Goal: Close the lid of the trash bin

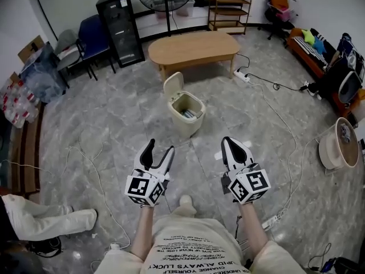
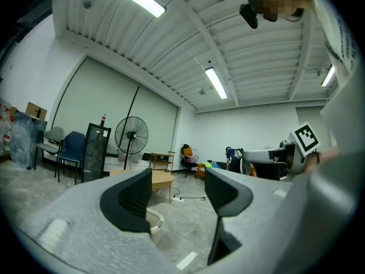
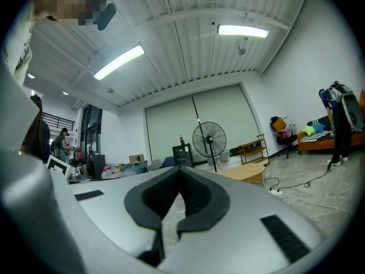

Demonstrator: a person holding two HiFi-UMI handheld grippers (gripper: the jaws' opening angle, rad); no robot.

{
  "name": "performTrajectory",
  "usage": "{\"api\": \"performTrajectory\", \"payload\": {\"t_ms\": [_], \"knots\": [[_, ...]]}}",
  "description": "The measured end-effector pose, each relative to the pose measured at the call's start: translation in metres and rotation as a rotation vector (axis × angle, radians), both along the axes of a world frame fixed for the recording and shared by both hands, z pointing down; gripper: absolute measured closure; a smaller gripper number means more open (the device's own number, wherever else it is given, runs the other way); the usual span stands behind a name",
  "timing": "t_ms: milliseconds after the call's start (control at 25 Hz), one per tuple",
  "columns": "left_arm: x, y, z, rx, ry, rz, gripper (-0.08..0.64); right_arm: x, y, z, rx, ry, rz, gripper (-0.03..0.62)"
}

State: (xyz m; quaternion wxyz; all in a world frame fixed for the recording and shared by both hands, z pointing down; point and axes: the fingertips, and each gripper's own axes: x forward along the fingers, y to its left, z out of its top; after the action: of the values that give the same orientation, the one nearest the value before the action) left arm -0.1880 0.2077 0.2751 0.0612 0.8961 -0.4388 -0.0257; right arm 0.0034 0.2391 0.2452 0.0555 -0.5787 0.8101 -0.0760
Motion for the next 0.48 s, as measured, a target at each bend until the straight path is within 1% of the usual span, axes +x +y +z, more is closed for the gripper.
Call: {"api": "performTrajectory", "payload": {"t_ms": [200,480], "knots": [[0.004,-0.036,0.006,-0.003,-0.021,0.017,0.272,-0.002,-0.034,0.004,-0.005,0.021,0.016,0.588],[0.000,-0.063,0.006,0.052,-0.105,0.001,0.272,-0.006,-0.064,0.019,-0.035,0.032,0.007,0.588]]}}
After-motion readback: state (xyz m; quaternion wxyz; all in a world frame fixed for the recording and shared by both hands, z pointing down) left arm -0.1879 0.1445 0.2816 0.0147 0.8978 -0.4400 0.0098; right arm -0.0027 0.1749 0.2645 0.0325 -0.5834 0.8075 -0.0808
